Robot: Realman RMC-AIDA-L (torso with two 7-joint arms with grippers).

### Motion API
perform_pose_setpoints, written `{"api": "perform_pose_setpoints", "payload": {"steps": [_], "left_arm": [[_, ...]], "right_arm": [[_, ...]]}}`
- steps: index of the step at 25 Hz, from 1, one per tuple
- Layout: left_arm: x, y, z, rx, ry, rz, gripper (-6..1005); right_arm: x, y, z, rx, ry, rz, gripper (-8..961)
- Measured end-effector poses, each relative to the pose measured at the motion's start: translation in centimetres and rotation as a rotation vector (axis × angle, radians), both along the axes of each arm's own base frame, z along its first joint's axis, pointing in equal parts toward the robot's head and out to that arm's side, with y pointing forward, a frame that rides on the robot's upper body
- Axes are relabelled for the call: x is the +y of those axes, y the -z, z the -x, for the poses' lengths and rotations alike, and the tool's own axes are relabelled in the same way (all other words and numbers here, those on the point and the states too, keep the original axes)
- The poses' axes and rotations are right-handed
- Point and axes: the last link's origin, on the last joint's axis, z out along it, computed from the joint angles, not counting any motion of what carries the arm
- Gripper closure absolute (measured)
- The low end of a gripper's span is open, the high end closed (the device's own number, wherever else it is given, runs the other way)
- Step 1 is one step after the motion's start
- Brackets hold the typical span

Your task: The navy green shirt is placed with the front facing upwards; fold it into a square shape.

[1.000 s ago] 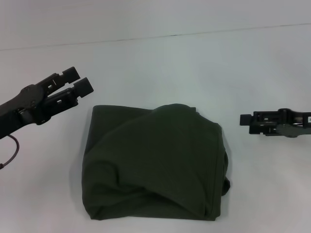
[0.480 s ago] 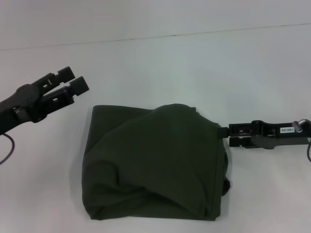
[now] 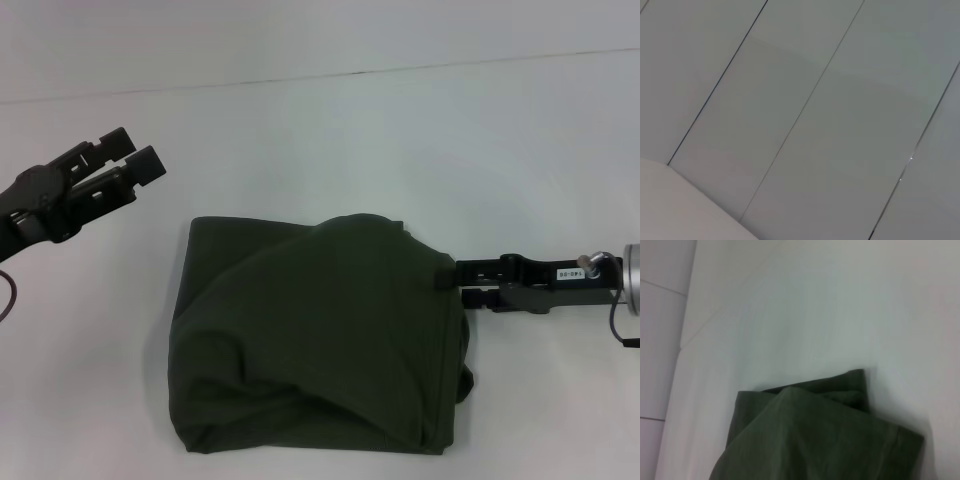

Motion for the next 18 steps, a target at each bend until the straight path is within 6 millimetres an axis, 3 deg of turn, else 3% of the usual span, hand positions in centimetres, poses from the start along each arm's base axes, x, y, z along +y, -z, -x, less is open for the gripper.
{"api": "perform_pose_setpoints", "payload": {"steps": [12, 18], "left_arm": [[0.3, 0.0, 0.2, 0.005, -0.02, -0.011, 79], [0.3, 0.1, 0.2, 0.006, -0.024, -0.011, 78]], "right_arm": [[0.9, 1.0, 1.1, 0.005, -0.016, -0.005, 337], [1.1, 1.2, 1.3, 0.002, -0.016, -0.009, 532]]}}
